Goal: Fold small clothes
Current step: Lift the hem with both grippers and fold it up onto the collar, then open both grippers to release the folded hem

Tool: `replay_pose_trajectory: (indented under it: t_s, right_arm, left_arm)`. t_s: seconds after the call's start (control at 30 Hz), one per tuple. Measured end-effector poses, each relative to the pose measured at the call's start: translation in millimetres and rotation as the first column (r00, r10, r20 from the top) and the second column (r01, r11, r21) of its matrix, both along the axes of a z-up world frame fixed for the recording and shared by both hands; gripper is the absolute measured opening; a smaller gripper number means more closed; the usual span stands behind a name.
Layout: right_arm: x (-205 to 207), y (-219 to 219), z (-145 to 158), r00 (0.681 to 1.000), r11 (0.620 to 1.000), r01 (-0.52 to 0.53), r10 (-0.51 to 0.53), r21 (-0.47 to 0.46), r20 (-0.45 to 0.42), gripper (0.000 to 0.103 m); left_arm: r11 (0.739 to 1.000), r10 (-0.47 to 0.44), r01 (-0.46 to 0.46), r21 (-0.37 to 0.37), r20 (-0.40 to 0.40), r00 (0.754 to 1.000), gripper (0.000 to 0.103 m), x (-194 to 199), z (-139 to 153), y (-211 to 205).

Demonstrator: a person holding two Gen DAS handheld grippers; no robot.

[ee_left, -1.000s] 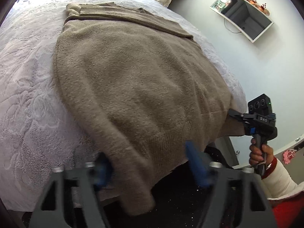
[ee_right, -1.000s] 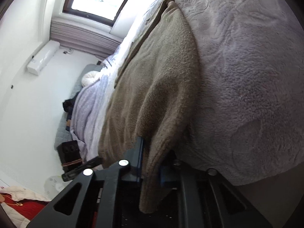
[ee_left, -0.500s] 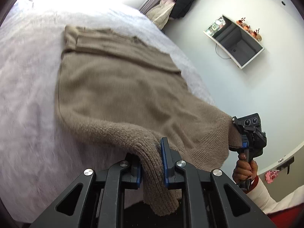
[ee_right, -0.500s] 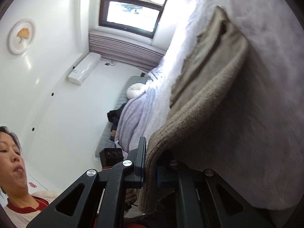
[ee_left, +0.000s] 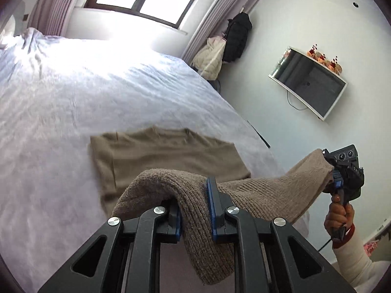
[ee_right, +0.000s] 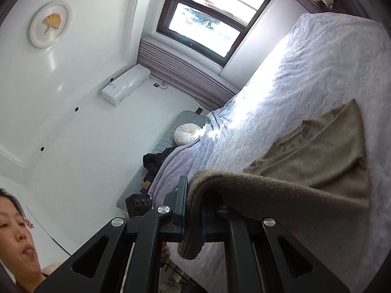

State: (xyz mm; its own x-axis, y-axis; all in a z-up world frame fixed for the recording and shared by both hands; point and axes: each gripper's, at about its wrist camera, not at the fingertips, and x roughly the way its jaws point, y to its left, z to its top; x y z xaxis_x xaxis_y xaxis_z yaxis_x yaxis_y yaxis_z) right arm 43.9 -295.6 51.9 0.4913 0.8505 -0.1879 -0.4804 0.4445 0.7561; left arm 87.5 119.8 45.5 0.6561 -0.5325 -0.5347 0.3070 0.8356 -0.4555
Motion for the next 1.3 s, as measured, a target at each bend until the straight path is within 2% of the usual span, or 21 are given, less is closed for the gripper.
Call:
replay_pose_trajectory:
  t_s: [0.13, 0.3, 0.4, 0.57, 0.63, 0.7, 0.8, 0.83, 0.9, 0.97, 1.03, 1.1, 1.13, 1.17, 1.2, 1.3]
  right_arm:
    - [63, -8, 6, 0.997, 0.999, 0.045, -0.044, 0.016, -0.064, 0.010]
    - [137, -12, -21, 0.984, 0.995, 0.098, -0.097, 0.002, -0.151, 0.010]
    - [179, -18, -56, 0.963, 0.990, 0.139, -0.142, -0.026, -0.230, 0.010]
    - [229, -30, -128, 0.909, 0.973, 0.187, -0.222, -0.133, -0.352, 0.011]
    - [237, -36, -154, 0.885, 0.964, 0.205, -0.256, -0.167, -0.388, 0.013]
    - [241, -42, -174, 0.859, 0.957, 0.222, -0.282, -0.185, -0.428, 0.011]
    - [241, -47, -179, 0.849, 0.956, 0.231, -0.288, -0.180, -0.442, 0.011]
    - [239, -47, -175, 0.849, 0.954, 0.228, -0.292, -0.193, -0.441, 0.015]
    - [236, -44, -166, 0.854, 0.951, 0.219, -0.296, -0.219, -0.428, 0.029]
    - [223, -41, -154, 0.879, 0.956, 0.209, -0.276, -0.206, -0.389, 0.054]
    - [207, -41, -144, 0.904, 0.965, 0.193, -0.245, -0.177, -0.351, 0.056]
    - [194, -41, -139, 0.918, 0.973, 0.175, -0.217, -0.153, -0.331, 0.056]
    - [188, -40, -138, 0.923, 0.976, 0.167, -0.205, -0.143, -0.325, 0.055]
    - [186, -39, -138, 0.928, 0.980, 0.152, -0.186, -0.127, -0.322, 0.048]
    - [185, -36, -139, 0.930, 0.983, 0.135, -0.169, -0.122, -0.326, 0.045]
    - [199, -30, -146, 0.917, 0.975, 0.134, -0.189, -0.175, -0.350, 0.044]
  left_arm:
    - [1.000, 0.023, -0.023, 0.012, -0.007, 1.000, 0.018, 57, 3, -1]
    - [0.998, 0.059, -0.058, 0.009, -0.083, 0.995, 0.018, 132, -30, 4]
    - [0.996, 0.086, -0.084, 0.025, -0.160, 0.983, 0.018, 173, -68, 7]
    - [0.983, 0.160, -0.126, 0.132, -0.288, 0.944, 0.018, 209, -138, 4]
    - [0.982, 0.159, -0.117, 0.147, -0.322, 0.933, 0.018, 214, -159, 2]
    - [0.983, 0.148, -0.104, 0.149, -0.321, 0.936, 0.019, 214, -165, 1]
    - [0.984, 0.134, -0.087, 0.157, -0.321, 0.937, 0.020, 211, -159, 1]
    - [0.982, 0.136, -0.084, 0.171, -0.324, 0.936, 0.024, 207, -155, 0]
    - [0.974, 0.139, -0.081, 0.211, -0.277, 0.951, 0.034, 196, -142, -2]
    - [0.972, 0.129, -0.078, 0.223, -0.224, 0.966, 0.064, 181, -127, -1]
    - [0.971, 0.138, -0.097, 0.219, -0.181, 0.974, 0.070, 166, -115, 6]
    - [0.976, 0.127, -0.092, 0.199, -0.174, 0.976, 0.070, 158, -111, 12]
    - [0.982, 0.110, -0.079, 0.171, -0.182, 0.977, 0.070, 154, -112, 14]
    - [0.989, 0.075, -0.049, 0.139, -0.192, 0.979, 0.070, 152, -113, 14]
    - [0.992, 0.045, -0.020, 0.128, -0.196, 0.980, 0.070, 151, -115, 12]
    - [0.986, 0.000, 0.040, 0.160, -0.243, 0.970, 0.070, 161, -130, -10]
